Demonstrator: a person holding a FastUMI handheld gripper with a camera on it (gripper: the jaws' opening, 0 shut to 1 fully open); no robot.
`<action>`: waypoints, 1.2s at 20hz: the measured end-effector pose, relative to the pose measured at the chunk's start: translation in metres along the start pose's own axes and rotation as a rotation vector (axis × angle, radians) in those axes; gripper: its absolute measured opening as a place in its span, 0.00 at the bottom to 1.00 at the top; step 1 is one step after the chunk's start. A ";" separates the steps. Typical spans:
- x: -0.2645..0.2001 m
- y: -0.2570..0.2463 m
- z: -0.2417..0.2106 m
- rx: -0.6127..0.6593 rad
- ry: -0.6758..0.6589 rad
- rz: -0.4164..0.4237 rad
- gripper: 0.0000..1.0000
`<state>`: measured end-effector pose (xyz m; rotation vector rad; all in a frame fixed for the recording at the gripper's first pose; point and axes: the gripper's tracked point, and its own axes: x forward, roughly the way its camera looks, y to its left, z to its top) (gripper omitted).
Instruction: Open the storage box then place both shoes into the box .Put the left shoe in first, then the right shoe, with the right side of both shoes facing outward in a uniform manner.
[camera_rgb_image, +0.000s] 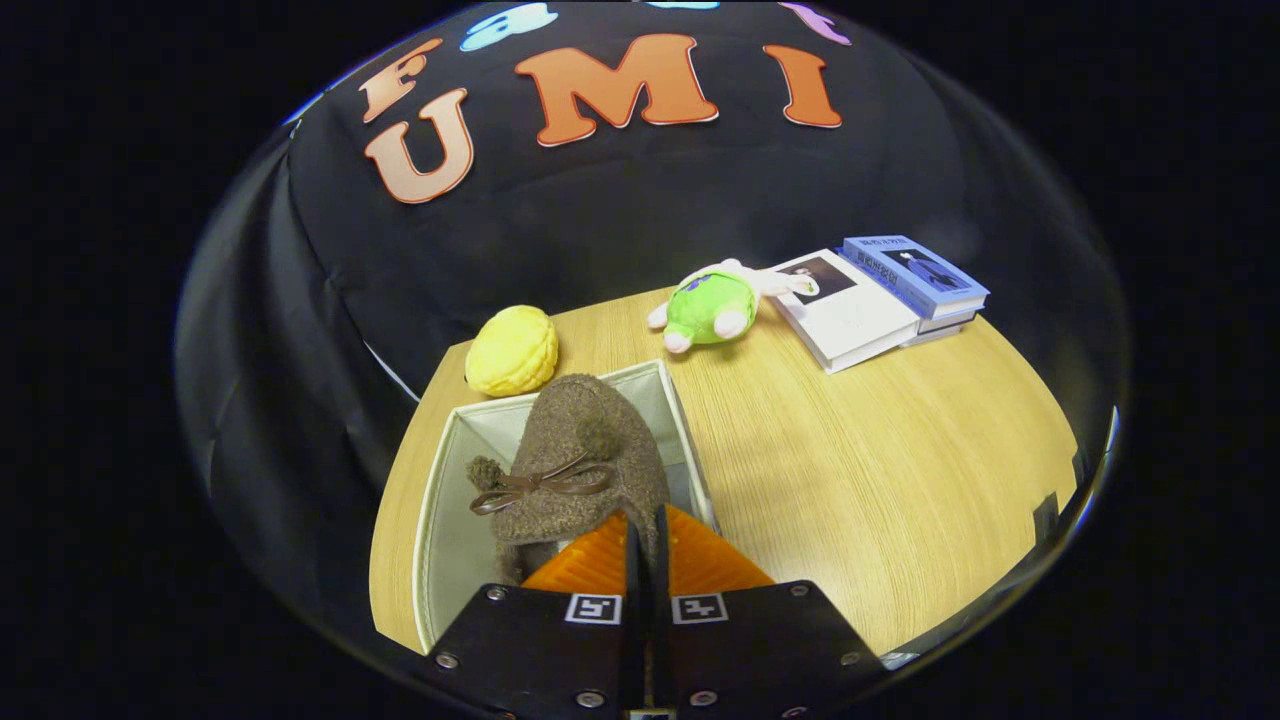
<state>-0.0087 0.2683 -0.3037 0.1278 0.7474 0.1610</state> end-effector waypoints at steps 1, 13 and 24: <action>-0.001 0.000 0.000 0.004 0.007 -0.006 0.08; -0.053 0.002 0.071 -0.045 -0.156 0.047 0.99; -0.122 -0.046 0.173 -0.173 -0.396 0.000 0.99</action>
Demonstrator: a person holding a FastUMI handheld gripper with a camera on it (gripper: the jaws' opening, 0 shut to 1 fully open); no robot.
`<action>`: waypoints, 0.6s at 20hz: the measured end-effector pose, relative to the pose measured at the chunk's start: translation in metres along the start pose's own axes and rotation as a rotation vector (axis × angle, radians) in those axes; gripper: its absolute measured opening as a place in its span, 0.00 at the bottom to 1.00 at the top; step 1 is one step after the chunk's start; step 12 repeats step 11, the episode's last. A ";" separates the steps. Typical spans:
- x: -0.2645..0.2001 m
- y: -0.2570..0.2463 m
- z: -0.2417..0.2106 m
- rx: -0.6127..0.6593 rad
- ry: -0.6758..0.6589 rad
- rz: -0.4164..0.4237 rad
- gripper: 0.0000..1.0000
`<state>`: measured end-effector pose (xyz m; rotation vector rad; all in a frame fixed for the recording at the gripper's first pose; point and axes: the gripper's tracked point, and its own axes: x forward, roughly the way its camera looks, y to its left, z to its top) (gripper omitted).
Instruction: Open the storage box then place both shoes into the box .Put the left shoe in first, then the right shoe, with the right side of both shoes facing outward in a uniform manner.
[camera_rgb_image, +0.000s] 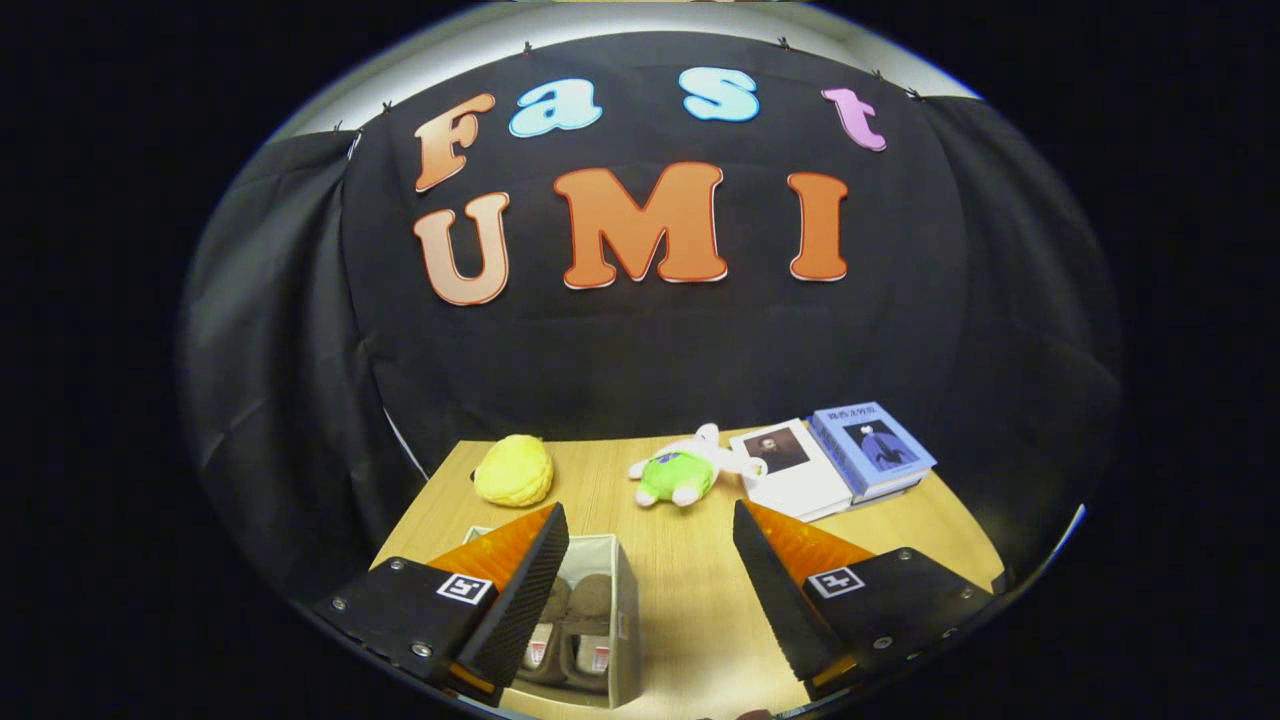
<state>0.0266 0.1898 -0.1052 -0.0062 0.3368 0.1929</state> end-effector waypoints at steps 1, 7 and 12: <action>-0.004 -0.008 0.011 -0.008 -0.025 -0.009 0.99; -0.023 -0.051 0.067 -0.047 -0.153 -0.089 0.99; -0.033 -0.063 0.081 -0.051 -0.178 -0.078 0.99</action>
